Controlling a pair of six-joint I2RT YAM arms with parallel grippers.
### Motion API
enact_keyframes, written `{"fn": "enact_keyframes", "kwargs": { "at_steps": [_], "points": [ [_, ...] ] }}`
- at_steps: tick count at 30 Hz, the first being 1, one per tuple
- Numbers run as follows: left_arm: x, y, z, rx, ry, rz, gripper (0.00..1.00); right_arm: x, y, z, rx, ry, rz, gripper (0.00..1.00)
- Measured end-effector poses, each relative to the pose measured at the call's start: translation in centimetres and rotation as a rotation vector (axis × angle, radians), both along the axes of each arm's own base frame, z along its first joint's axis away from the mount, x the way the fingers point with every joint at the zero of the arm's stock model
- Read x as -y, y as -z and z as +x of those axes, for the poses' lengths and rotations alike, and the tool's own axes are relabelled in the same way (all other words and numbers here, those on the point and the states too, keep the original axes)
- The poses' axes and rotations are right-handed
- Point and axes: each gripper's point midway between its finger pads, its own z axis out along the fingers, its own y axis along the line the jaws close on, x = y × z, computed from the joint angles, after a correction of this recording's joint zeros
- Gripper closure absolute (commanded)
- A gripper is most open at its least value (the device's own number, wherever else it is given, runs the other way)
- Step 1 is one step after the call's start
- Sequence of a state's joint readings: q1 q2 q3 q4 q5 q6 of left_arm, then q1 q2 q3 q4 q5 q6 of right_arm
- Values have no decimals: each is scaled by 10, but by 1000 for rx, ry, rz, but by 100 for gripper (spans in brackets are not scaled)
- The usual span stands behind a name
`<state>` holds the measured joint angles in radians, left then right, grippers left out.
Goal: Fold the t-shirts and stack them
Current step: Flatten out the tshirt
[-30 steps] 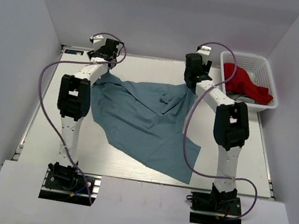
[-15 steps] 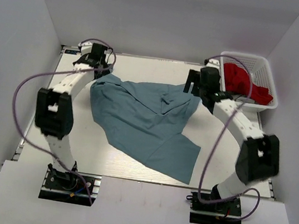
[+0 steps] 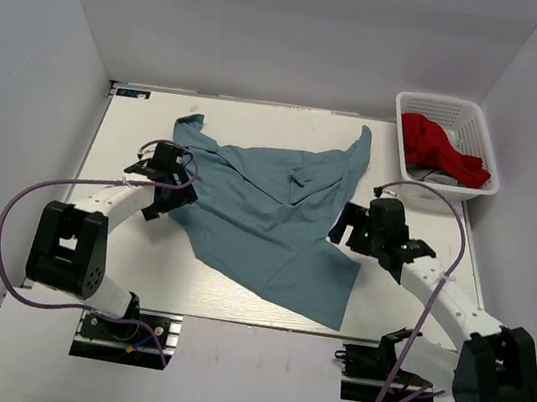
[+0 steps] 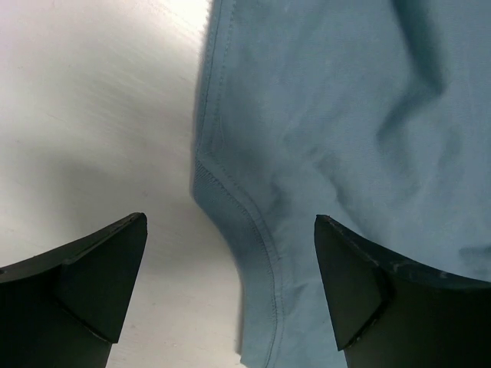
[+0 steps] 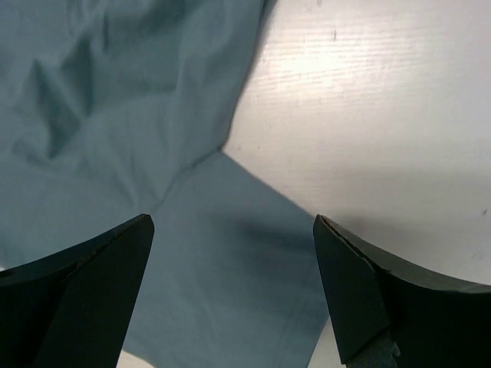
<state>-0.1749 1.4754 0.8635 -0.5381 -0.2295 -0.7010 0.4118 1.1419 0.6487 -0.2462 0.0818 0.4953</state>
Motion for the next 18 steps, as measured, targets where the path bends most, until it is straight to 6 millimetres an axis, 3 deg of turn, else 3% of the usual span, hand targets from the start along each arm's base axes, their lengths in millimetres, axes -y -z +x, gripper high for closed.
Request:
{"fn": "enact_keyframes", "kwargs": {
  "at_steps": [6, 11, 15, 18],
  "points": [
    [-5, 8, 6, -10, -29, 25, 0, -2, 29, -48, -99, -53, 29, 10],
    [-11, 29, 6, -60, -48, 52, 2, -11, 30, -84, -133, -193, 7, 10],
    [-10, 29, 16, -42, -46, 53, 13, -29, 28, -102, -118, -339, -17, 10],
    [-10, 29, 22, -26, -48, 55, 32, -49, 33, -115, -129, -467, -53, 10]
  ]
}}
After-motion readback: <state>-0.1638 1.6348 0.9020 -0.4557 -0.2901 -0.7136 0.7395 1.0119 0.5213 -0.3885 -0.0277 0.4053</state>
